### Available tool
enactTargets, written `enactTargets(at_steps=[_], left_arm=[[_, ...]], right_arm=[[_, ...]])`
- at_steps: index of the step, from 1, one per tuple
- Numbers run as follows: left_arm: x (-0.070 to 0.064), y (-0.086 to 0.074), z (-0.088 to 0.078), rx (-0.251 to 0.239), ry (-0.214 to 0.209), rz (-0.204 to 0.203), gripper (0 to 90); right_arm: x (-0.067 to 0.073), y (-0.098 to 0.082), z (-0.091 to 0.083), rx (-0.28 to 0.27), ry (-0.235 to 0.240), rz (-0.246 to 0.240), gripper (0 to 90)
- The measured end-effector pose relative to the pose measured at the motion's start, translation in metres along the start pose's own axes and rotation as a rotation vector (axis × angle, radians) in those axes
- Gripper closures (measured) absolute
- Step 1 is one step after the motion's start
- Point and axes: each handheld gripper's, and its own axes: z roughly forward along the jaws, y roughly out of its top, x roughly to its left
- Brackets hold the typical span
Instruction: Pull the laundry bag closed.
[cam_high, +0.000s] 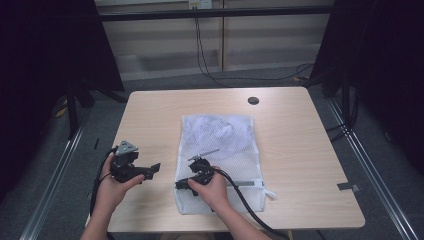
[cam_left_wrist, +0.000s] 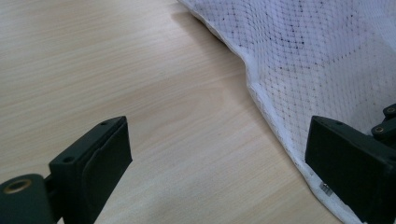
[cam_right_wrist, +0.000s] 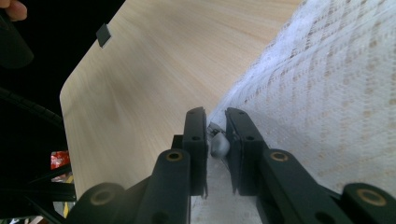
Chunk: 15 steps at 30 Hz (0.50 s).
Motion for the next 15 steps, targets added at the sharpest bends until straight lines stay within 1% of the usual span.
enactTargets(at_steps=[2, 3, 5, 8, 10, 13, 15], left_arm=[[0.0, 0.0, 0.0, 0.001, -0.002, 0.001, 6.8], [0.001, 0.0, -0.001, 0.004, 0.0, 0.004, 6.8], [0.001, 0.0, -0.001, 0.007, 0.0, 0.009, 6.8], [0.0, 0.0, 0.0, -0.002, -0.001, -0.005, 6.8], [0.0, 0.0, 0.0, 0.003, 0.003, -0.001, 6.9], [-0.001, 0.0, 0.001, 0.003, -0.013, 0.0, 6.9], [-0.001, 0.0, 0.001, 0.002, -0.015, -0.001, 6.9]], right_arm=[[0.0, 0.0, 0.001, 0.01, -0.01, 0.003, 83.5], [0.001, 0.0, 0.001, 0.015, -0.013, 0.01, 83.9], [0.001, 0.001, 0.001, 0.014, -0.017, 0.007, 84.5], [0.001, 0.002, 0.001, 0.014, -0.015, 0.008, 85.0], [0.001, 0.003, -0.001, 0.016, -0.008, 0.012, 85.4], [0.001, 0.004, -0.005, 0.01, 0.007, 0.018, 86.1], [0.001, 0.006, -0.01, 0.0, 0.017, 0.014, 86.5]])
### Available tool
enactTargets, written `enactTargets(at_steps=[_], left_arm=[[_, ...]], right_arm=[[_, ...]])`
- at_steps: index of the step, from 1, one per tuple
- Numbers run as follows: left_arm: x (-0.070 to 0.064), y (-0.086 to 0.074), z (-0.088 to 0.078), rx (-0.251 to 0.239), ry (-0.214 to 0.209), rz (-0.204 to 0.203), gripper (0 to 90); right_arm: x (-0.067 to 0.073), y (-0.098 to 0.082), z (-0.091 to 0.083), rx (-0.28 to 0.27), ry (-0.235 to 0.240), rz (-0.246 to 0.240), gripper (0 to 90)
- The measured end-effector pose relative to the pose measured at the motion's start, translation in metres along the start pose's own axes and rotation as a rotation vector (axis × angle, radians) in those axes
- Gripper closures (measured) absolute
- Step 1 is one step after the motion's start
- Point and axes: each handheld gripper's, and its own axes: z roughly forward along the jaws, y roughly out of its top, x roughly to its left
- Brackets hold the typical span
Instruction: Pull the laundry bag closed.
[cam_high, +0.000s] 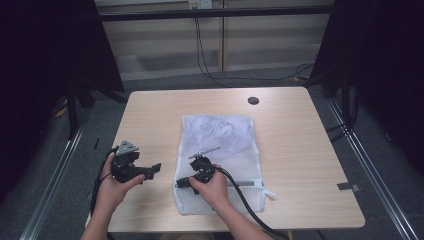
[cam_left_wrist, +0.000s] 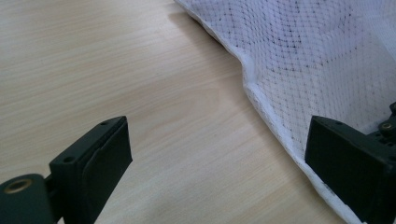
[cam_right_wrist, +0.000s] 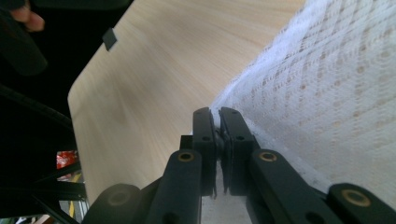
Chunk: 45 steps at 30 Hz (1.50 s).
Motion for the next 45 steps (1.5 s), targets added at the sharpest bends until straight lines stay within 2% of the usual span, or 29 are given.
enactTargets(at_steps=[11, 18, 20, 21, 22, 24, 30, 33, 34, 38, 45], left_arm=[[-0.003, 0.001, 0.001, -0.005, -0.055, -0.018, 6.7], [-0.006, 0.002, 0.002, -0.003, -0.115, -0.032, 6.7], [-0.007, 0.002, 0.002, -0.011, -0.152, -0.054, 6.6], [-0.007, 0.002, 0.002, -0.011, -0.152, -0.054, 6.6], [-0.008, 0.002, 0.003, -0.007, -0.181, -0.06, 6.6], [-0.008, 0.002, 0.003, -0.007, -0.197, -0.062, 6.5], [-0.013, 0.0, 0.008, 0.012, -0.303, -0.116, 6.7], [-0.015, -0.001, 0.012, 0.031, -0.309, -0.12, 6.9], [-0.015, -0.002, 0.013, 0.04, -0.313, -0.11, 6.9], [-0.018, -0.003, 0.016, 0.043, -0.328, -0.123, 7.0], [-0.025, -0.003, 0.021, 0.072, -0.346, -0.104, 7.0]], right_arm=[[0.0, 0.004, -0.019, -0.058, 0.033, 0.011, 87.4], [-0.002, 0.006, -0.029, -0.086, 0.029, 0.015, 87.4], [-0.002, 0.007, -0.034, -0.097, 0.031, 0.011, 87.5], [-0.002, 0.007, -0.034, -0.097, 0.031, 0.011, 87.5], [-0.003, 0.007, -0.037, -0.108, 0.03, 0.013, 87.5], [-0.003, 0.008, -0.038, -0.109, 0.032, 0.014, 87.5], [-0.002, 0.008, -0.043, -0.128, 0.028, 0.007, 87.5], [-0.002, 0.008, -0.044, -0.13, 0.03, 0.007, 87.5], [-0.002, 0.008, -0.044, -0.13, 0.031, 0.007, 87.5], [-0.002, 0.009, -0.045, -0.138, 0.027, 0.007, 87.5], [0.0, 0.009, -0.045, -0.145, 0.034, 0.0, 87.5]])
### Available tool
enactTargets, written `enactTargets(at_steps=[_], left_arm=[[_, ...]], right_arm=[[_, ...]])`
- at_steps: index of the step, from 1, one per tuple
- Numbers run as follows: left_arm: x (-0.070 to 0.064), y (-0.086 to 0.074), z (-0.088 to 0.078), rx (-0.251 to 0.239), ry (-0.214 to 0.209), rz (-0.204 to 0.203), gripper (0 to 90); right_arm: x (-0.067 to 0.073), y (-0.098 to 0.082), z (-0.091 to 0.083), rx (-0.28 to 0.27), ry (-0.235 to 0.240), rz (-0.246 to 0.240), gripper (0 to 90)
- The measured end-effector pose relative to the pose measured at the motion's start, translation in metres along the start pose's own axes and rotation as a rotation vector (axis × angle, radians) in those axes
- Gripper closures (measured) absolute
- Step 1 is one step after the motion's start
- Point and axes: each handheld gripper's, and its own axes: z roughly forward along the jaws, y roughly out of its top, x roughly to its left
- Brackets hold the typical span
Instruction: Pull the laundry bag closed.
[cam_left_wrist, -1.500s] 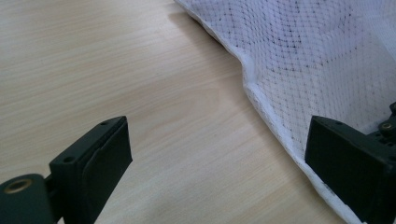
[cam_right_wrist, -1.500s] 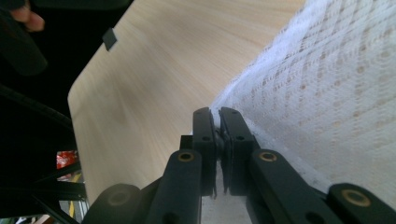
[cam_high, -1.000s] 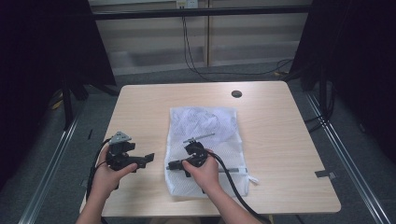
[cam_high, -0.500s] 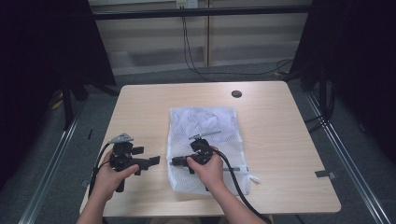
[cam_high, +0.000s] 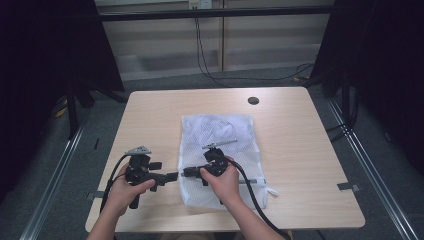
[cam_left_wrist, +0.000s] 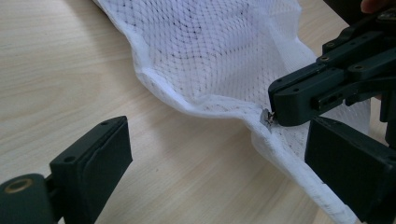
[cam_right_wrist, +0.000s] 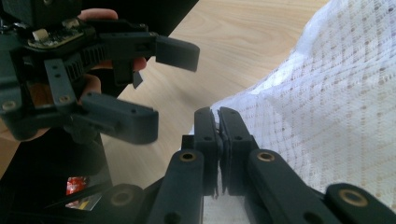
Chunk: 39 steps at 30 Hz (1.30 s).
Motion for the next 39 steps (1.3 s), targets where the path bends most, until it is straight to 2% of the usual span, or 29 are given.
enactTargets(at_steps=[2, 10, 14, 16, 24, 25, 26, 30, 33, 34, 39], left_arm=[[-0.002, 0.0, 0.002, 0.005, -0.002, -0.008, 7.2], [-0.007, 0.0, 0.009, 0.029, -0.03, 0.002, 11.0], [-0.01, 0.0, 0.013, 0.057, -0.039, 0.031, 13.4], [-0.01, 0.001, 0.014, 0.049, -0.05, 0.017, 16.0], [-0.011, 0.001, 0.015, 0.065, -0.076, 0.02, 27.5], [-0.011, 0.001, 0.015, 0.072, -0.077, 0.03, 28.1], [-0.012, 0.001, 0.016, 0.071, -0.086, 0.019, 28.8], [-0.014, 0.001, 0.019, 0.086, -0.089, 0.029, 33.4], [-0.015, 0.002, 0.019, 0.104, -0.093, 0.05, 37.2], [-0.016, 0.002, 0.02, 0.1, -0.096, 0.044, 38.1], [-0.019, 0.003, 0.024, 0.146, -0.103, 0.083, 41.5]], right_arm=[[0.0, 0.0, 0.0, 0.0, 0.0, 0.0, 87.5], [0.001, 0.001, -0.001, -0.006, 0.001, -0.006, 87.6], [0.002, 0.001, -0.002, -0.011, 0.001, -0.012, 87.6], [0.002, 0.002, -0.002, -0.016, -0.002, -0.01, 87.6], [0.004, 0.003, -0.002, -0.03, -0.003, -0.014, 87.6], [0.004, 0.003, -0.002, -0.028, -0.002, -0.015, 87.6], [0.004, 0.003, -0.003, -0.029, -0.006, -0.017, 87.6], [0.005, 0.004, -0.003, -0.033, -0.006, -0.02, 87.6], [0.006, 0.005, -0.003, -0.035, -0.005, -0.022, 87.6], [0.006, 0.005, -0.003, -0.035, -0.005, -0.022, 87.6], [0.006, 0.006, -0.004, -0.038, -0.004, -0.019, 87.6]])
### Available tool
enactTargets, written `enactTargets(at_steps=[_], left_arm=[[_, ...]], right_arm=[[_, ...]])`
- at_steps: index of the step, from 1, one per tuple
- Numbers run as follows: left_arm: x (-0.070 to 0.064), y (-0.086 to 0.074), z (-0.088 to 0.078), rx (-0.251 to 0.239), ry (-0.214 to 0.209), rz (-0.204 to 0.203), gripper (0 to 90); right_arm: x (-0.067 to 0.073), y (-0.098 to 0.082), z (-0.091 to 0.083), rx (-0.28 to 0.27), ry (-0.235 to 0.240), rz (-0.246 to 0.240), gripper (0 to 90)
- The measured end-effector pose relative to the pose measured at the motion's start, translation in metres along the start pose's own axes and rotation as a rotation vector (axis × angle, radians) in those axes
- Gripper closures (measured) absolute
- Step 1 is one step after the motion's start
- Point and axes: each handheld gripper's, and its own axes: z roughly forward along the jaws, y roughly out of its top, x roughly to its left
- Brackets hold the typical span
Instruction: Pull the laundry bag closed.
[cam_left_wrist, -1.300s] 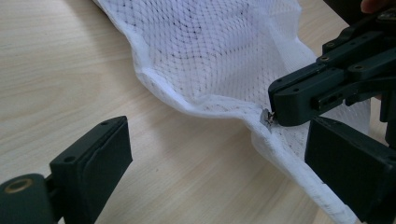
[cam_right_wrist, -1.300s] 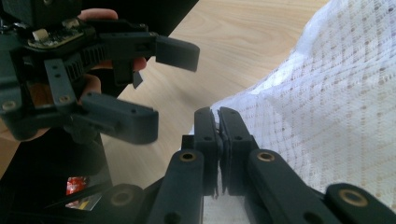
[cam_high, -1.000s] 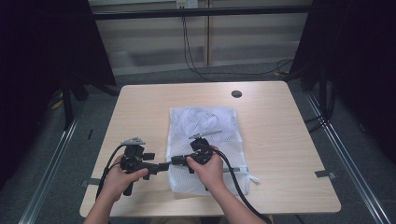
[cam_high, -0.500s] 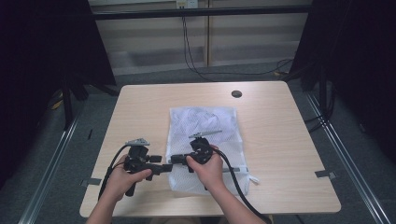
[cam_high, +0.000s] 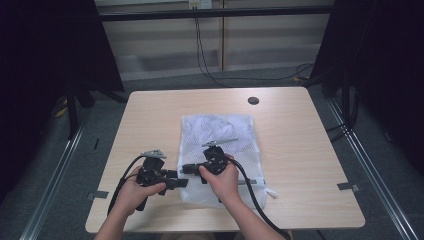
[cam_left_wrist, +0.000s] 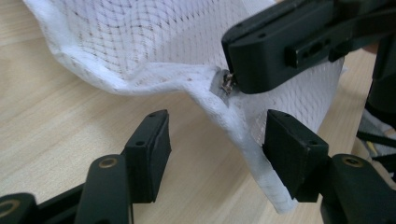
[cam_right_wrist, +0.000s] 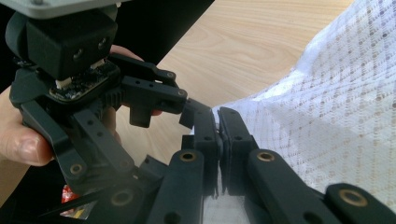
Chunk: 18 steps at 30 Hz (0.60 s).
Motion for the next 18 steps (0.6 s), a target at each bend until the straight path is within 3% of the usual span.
enactTargets(at_steps=[3, 4, 7, 8, 12, 14, 18], left_arm=[[0.0001, 0.001, 0.0009, 0.005, -0.015, -0.01, 45.0], [0.0006, 0.0009, 0.0017, 0.005, 0.005, 0.004, 44.8], [0.0004, 0.0008, 0.0029, -0.004, 0.002, 0.005, 45.0], [0.0003, 0.0009, 0.0031, -0.009, -0.004, -0.011, 44.7], [0.0009, 0.0007, 0.0027, -0.027, 0.0, 0.014, 43.4], [0.001, 0.0003, 0.0037, -0.014, -0.016, -0.006, 43.6], [0.0009, -0.0002, 0.0052, -0.031, -0.021, -0.007, 45.9]], right_arm=[[-0.0001, 0.0005, -0.0006, -0.003, 0.001, -0.002, 87.6], [0.0002, 0.0008, -0.0006, -0.004, 0.001, -0.001, 87.6], [0.0001, 0.001, -0.0005, -0.005, 0.004, -0.001, 87.6], [0.0002, 0.0011, -0.0004, -0.004, 0.003, -0.002, 87.6], [0.0008, 0.0017, -0.0006, -0.001, -0.002, 0.002, 87.6], [0.0008, 0.0018, -0.0002, -0.002, 0.0, 0.0, 87.6], [0.0017, 0.002, 0.001, -0.002, -0.002, -0.002, 87.6]])
